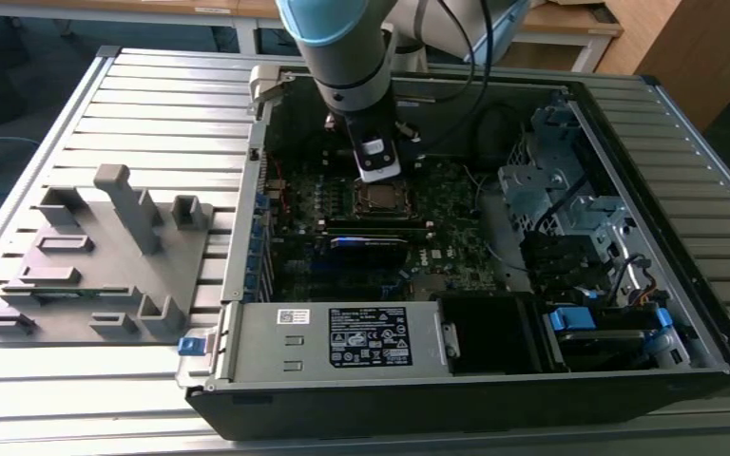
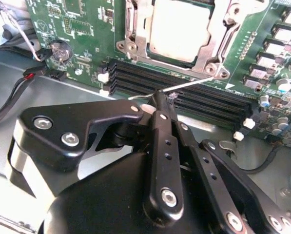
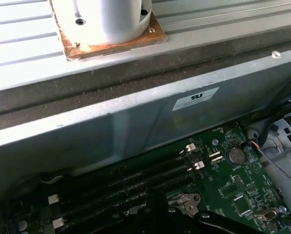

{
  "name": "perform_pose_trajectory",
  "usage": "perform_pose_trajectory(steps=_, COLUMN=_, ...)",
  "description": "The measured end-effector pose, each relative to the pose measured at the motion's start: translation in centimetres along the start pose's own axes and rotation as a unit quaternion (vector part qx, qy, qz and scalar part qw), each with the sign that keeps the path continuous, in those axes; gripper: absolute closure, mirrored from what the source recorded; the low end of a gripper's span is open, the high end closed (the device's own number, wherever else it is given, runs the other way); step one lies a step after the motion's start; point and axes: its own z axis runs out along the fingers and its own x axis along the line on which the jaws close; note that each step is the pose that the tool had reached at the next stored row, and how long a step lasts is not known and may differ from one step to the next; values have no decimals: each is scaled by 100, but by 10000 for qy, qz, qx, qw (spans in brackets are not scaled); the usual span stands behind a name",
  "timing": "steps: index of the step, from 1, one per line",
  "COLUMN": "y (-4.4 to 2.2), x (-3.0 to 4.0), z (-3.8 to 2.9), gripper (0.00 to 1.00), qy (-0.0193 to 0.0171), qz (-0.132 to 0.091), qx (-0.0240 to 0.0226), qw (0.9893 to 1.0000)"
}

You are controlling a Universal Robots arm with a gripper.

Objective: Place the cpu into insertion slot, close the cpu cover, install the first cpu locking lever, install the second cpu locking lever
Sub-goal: 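Install the first cpu locking lever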

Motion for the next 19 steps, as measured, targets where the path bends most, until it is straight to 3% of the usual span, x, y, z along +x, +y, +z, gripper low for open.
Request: perform_pose_trajectory(steps=19, y=-75, x=48, z=133, gripper=90, qy=-16, qz=-7, qx=-13, qw=10000)
